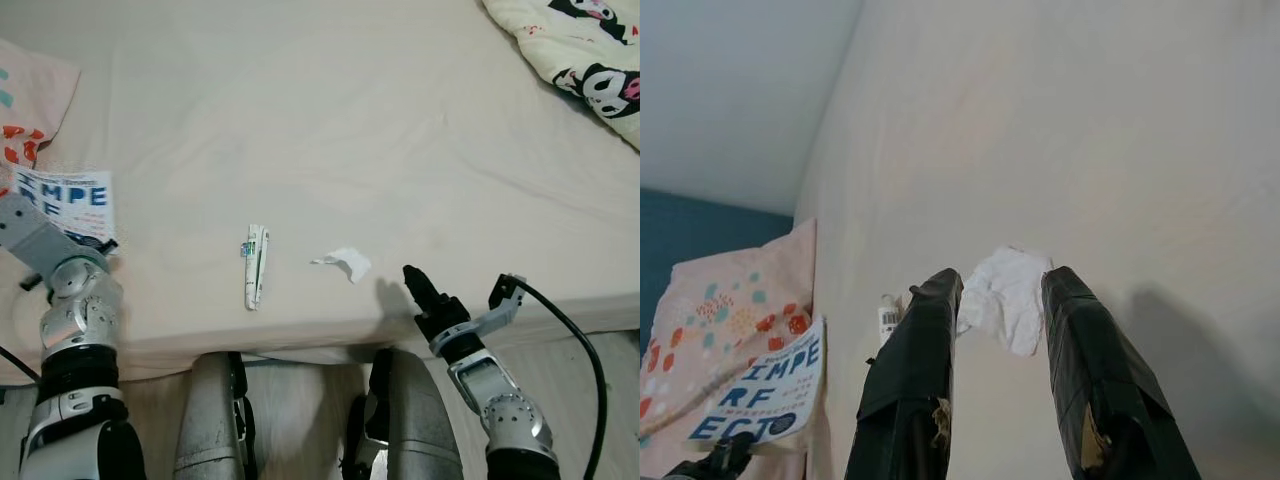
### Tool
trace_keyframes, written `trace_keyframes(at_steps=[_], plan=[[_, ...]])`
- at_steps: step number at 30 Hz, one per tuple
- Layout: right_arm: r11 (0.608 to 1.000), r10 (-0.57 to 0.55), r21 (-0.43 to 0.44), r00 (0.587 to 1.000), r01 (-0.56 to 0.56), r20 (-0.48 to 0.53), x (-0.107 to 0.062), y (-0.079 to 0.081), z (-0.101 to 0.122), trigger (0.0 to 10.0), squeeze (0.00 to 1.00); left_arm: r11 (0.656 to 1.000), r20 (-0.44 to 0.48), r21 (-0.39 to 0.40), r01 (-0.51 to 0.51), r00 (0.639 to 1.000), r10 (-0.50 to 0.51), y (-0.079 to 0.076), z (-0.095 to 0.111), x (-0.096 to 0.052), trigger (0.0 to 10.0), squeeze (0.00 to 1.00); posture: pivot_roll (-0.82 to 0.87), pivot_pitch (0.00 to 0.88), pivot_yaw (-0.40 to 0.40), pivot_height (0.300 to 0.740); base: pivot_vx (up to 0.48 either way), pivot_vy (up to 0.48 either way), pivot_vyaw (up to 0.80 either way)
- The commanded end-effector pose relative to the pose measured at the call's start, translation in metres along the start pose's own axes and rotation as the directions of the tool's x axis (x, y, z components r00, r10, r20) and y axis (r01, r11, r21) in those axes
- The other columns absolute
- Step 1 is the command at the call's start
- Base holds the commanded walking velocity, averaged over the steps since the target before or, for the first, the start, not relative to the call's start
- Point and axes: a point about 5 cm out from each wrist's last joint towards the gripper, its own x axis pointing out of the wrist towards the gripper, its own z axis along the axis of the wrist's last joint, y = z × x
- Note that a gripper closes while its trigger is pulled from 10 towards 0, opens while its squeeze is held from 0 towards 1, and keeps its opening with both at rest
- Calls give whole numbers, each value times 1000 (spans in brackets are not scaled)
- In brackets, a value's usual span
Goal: Clean up the room
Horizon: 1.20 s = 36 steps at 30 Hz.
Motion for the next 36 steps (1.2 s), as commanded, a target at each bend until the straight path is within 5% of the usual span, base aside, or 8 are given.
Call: trace_keyframes(at_steps=[1, 10, 13, 14, 21, 22, 33, 36], plan=[[1000, -27, 8, 1000, 27, -11, -4, -6, -4, 10000, 0, 997, -38, 60, -55, 998, 57, 8, -9, 4, 10000, 0, 61, 267, 14, 596, 0, 0, 0], [1000, -30, 7, 1000, 30, -4, -6, -7, -3, 10000, 0, 983, -113, 182, -17, 993, 38, 2, -29, 7, 10000, 0, 50, 266, 19, 596, 0, 0, 0], [999, -32, 6, 999, 32, -2, -7, -7, -3, 10000, 0, 978, -84, 208, -29, 995, 48, 2, -28, 7, 10000, 263, 50, 265, 19, 596, 0, 0, 0], [999, -32, 5, 999, 32, -2, -7, -7, -3, 10000, 0, 976, -57, 215, -39, 997, 53, 2, -26, 7, 10000, 1000, 51, 264, 18, 596, 0, 0, 0], [1000, -26, 6, 1000, 26, -3, -5, -6, -2, 10000, 0, 933, 193, 308, -188, 972, 132, 7, -2, 6, 10000, 737, 54, 261, 16, 596, 0, 0, 0], [1000, -25, 6, 1000, 25, -4, -5, -5, -3, 10000, 0, 915, 267, 343, -213, 956, 123, 6, 6, 4, 10000, 0, 55, 261, 15, 596, 0, 0, 0], [1000, -21, 6, 1000, 21, -3, -3, -5, -2, 10000, 0, 843, 466, 451, -294, 883, 59, -3, 19, -8, 10000, 0, 55, 252, 15, 596, 0, 0, 0], [1000, -19, -2, 1000, 19, -7, -4, -6, -1, 10000, 0, 879, 396, 478, -1, 893, -214, -31, 9, -27, 10000, 0, 56, 254, 15, 596, 0, 0, 0]])
